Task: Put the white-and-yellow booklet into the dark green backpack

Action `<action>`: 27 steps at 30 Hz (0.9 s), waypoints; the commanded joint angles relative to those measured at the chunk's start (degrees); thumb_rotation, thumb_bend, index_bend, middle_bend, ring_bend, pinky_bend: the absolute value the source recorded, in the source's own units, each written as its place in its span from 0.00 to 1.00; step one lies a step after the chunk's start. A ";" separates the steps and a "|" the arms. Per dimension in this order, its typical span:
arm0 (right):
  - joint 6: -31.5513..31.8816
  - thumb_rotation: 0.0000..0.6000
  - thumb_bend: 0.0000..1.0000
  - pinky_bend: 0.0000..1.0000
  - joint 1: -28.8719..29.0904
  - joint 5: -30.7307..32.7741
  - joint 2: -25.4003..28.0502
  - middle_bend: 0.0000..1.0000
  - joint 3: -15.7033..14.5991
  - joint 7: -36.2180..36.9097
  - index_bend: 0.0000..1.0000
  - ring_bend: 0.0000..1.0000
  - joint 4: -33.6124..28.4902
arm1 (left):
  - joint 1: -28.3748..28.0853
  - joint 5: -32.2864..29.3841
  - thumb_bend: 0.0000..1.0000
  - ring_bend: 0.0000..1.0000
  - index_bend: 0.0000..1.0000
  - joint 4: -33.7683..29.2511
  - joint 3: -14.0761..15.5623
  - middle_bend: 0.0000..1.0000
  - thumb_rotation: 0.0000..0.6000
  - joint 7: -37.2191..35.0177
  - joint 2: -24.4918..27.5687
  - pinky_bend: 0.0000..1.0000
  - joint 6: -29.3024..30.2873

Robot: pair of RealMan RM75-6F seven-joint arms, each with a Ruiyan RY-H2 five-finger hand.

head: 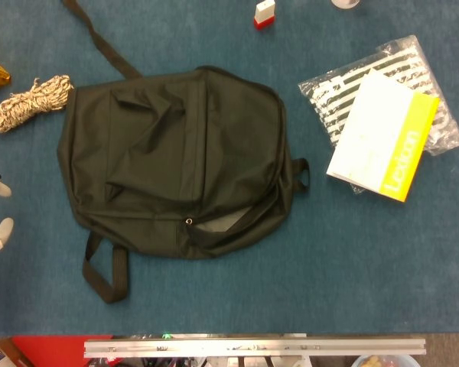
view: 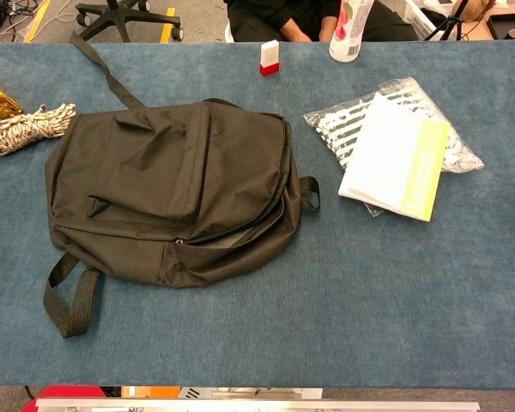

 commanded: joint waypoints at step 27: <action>-9.64 1.00 0.00 0.38 10.91 -4.42 -19.73 0.34 -0.89 -15.84 0.34 0.26 21.50 | 0.83 -0.51 0.22 0.25 0.44 0.14 1.12 0.34 1.00 -1.57 0.91 0.28 -0.55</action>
